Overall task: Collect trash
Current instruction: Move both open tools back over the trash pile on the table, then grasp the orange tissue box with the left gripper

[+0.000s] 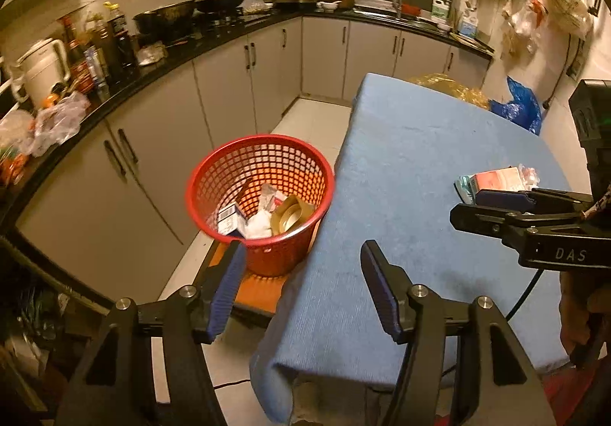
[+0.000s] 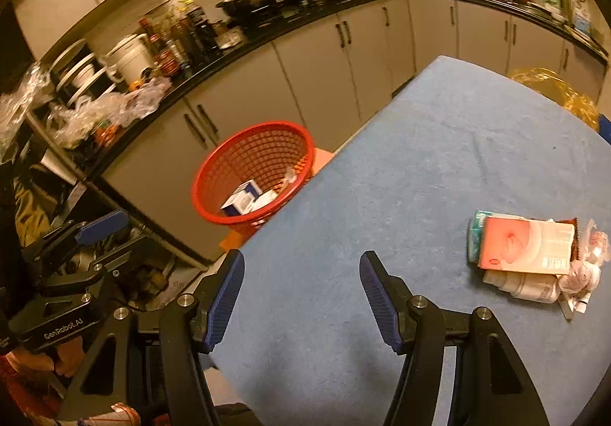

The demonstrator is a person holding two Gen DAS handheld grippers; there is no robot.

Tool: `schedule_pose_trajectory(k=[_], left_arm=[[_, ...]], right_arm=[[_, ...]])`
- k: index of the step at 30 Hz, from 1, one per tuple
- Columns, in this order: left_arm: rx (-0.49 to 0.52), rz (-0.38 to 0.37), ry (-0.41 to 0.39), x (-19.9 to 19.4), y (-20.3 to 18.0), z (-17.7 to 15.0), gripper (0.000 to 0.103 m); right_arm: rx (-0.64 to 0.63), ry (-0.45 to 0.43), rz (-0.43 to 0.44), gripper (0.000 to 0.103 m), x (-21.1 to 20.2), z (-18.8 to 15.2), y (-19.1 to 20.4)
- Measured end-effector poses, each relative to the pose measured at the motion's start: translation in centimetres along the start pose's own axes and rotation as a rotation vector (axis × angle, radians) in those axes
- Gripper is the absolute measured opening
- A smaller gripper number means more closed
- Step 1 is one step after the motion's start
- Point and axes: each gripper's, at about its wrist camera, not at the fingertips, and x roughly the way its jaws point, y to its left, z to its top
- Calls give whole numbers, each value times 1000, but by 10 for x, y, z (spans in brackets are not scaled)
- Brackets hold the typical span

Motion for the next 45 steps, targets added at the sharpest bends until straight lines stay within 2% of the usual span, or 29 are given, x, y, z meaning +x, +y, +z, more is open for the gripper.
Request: schedule_pose_trajectory(k=[8,16,24,33,39,45], left_arm=[[-55,52,-13,-22,9,-17,62],[-36,14,-15,-23,-4,-16,63],[84,-111,14,-2,-47,0,64],[249,-310,72,34,-119,27,64],[362,-409,88,57,-170,51,72],[406,-480,99,85,-210,80,75]], right_arm=[[-40,17,50,67,-1,-3,15],[29,14,15,67,-15,-16,-4],[194,-24,-91,67,-49,-42,-53],[410,-82,-241,67,-104,-83,-112],[517,-116,-329,67,-139,-112,-135],[588,-136,-412,67,-171,-140,-147]])
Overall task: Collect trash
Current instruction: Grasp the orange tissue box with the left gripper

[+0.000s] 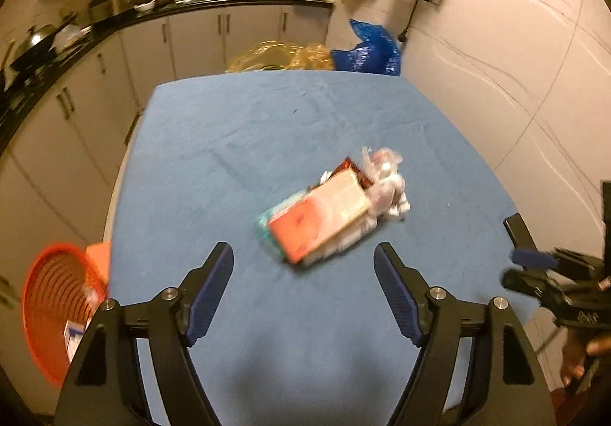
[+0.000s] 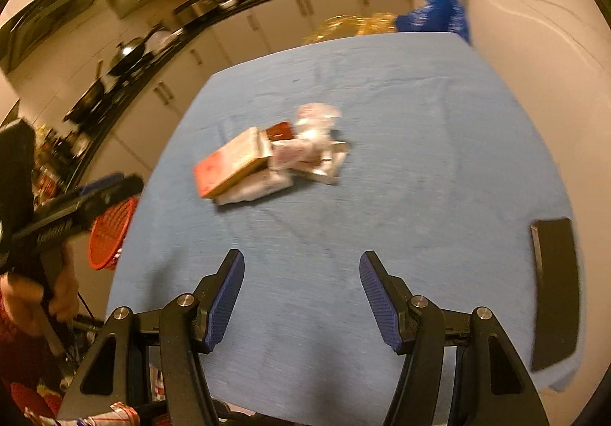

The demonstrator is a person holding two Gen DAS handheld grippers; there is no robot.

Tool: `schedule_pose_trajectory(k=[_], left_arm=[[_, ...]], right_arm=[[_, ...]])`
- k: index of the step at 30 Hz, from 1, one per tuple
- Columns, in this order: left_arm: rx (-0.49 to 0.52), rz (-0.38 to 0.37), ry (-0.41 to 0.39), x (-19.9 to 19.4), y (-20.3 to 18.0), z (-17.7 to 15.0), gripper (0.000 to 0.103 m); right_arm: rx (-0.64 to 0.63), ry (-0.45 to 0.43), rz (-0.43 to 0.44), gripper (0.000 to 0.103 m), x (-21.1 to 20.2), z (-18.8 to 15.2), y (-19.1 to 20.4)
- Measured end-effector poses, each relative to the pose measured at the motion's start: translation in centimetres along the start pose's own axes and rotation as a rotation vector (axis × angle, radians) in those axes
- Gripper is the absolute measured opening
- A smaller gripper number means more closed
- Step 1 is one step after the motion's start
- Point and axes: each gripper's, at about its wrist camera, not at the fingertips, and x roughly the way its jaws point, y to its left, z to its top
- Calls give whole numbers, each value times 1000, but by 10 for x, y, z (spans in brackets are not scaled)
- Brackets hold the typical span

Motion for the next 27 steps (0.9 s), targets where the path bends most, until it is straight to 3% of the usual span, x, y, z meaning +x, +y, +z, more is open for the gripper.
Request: schedule_pose_trajectory(k=[6,11,13,19,23,25,27], left_arm=[[24,-30,32,50,0,33,75],[-2,-64,134,99,9,47,76],[-19,-120,178,111,12,46,76],[95,-229,222,106,-10,30,76],[187,-190,188,97,-31,14,76],[210,-130,183,102,-35,12,76],[198,-124,195,110,-36,11,76]], right_arm=[[58,-17,-68,67,-21,-12,-31],[117,-35,-121,67,-38,-22,-51],[147,-40,-137,67,-43,-25,-58],[179,-43,-157,67,-49,-29,-61],[182,-31,-162,67,-47,-29,-58],[170,-23,-165,67,-45,-28,-55],[157,-19,-165,67,-45,-29,-51]])
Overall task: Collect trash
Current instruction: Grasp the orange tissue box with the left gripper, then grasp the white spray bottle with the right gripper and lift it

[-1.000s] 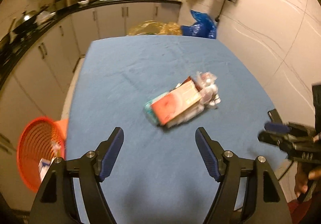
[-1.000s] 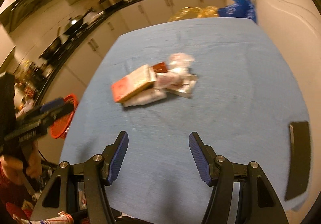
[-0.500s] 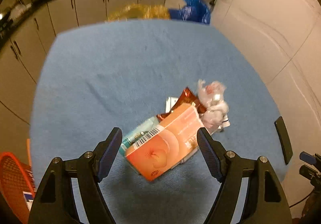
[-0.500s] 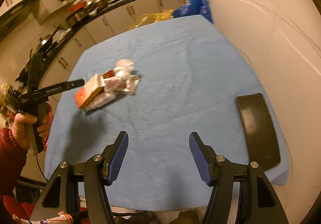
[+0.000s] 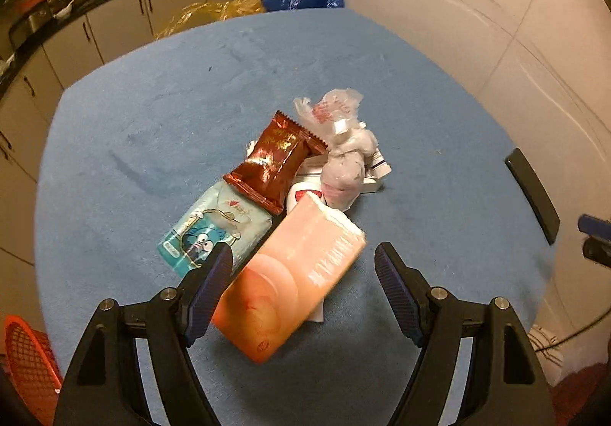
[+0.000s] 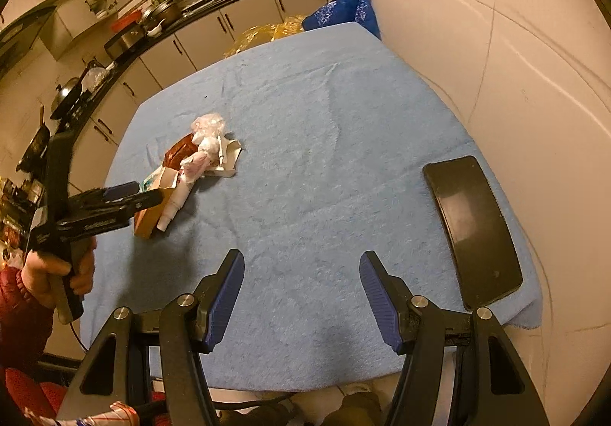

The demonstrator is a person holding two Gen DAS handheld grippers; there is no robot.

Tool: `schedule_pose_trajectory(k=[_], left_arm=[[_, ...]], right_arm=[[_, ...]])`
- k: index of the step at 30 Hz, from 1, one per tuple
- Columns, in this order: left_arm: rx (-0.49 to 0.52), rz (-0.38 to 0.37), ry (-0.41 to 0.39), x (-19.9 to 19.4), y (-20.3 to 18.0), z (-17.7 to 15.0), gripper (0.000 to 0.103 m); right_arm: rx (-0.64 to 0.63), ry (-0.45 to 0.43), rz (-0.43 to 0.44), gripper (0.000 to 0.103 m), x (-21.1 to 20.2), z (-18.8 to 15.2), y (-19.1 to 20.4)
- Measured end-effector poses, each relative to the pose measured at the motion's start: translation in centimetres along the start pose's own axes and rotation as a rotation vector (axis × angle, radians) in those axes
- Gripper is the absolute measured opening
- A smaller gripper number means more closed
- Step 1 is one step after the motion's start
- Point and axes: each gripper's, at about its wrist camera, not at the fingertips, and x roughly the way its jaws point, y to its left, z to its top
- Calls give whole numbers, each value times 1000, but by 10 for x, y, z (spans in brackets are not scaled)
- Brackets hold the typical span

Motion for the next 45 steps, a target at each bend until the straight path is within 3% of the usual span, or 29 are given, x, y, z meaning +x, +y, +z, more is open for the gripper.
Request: schedule_pose_trajectory(k=[3,4,12,17,21,28,35,41,45], left_arm=[[-12,26,12,4,6,-3,72],[-11,32,21,6,8,-5,66],[28,82,53,6,10,-33,57],[-34,105,91,2,27,-63,57],[-55,147,86,-3,39,-86,46],[-135,149,72,-20,55,-107,46],[-155,162,55,-42,55,-123,46],[-169,159,38,-56,53,-122,52],[-181,158,40,-56,58,-120,60]], right_arm=[[-11,2,-4,67,0,-1,0],[-7,4,-4,67,0,-1,-1],[0,22,22,67,12,2,3],[-35,47,64,67,28,6,20],[-70,64,103,67,41,12,39],[-80,110,206,67,76,39,77],[-47,204,271,67,139,71,128],[-13,285,236,60,185,78,157],[-53,320,169,48,206,76,171]])
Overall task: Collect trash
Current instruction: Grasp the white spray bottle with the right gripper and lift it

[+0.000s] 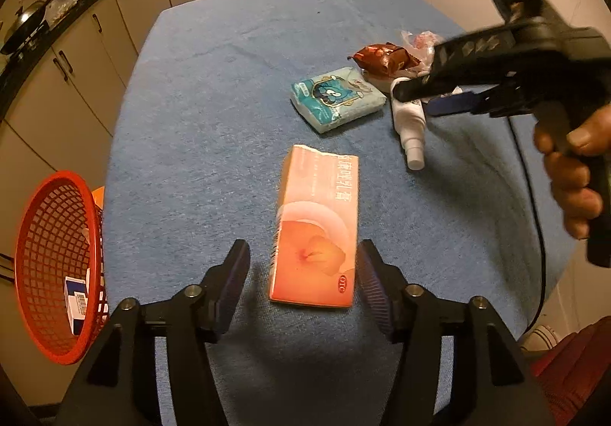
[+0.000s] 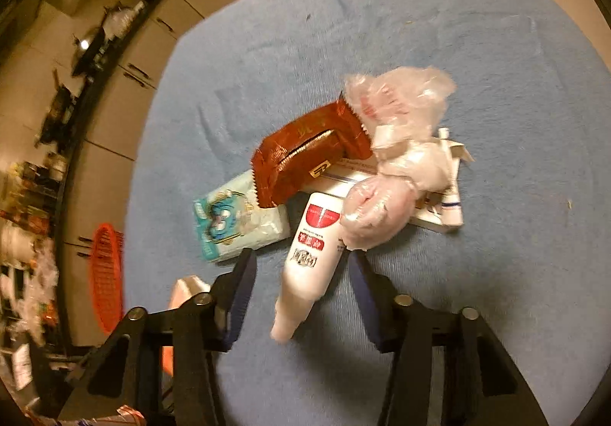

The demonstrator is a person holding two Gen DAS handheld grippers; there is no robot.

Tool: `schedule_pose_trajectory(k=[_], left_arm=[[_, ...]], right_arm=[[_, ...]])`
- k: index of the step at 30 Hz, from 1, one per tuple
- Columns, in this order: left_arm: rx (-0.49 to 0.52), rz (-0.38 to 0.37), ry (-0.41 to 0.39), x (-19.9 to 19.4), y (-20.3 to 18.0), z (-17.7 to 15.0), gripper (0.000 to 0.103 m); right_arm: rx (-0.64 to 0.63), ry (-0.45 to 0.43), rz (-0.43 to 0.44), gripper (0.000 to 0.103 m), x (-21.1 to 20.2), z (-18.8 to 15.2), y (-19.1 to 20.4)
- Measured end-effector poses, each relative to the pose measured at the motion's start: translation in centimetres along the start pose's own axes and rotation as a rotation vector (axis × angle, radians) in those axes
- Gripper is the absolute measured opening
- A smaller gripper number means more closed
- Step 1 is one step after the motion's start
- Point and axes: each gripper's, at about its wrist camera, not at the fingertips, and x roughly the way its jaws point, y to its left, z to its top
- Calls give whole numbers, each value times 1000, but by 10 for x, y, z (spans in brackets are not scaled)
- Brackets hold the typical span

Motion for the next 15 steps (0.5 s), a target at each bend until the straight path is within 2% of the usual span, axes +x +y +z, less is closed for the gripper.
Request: schedule_pose_trajectory(k=[3,9,12,15], left_arm=[[1,11,6,4,-1,4,64],[27,33,38,20,-9,8,65],[41,65,50,27,-17,8,65],[13,82,55,34,-19,8,57]], right_arm=[[-23,16,-12,35,7,-3,4],[-98,-2,-10,34,-7,-21,4],[-103,-18,38,34,-21,-39,0],[-148,-46,46,34,-36,-56,0]])
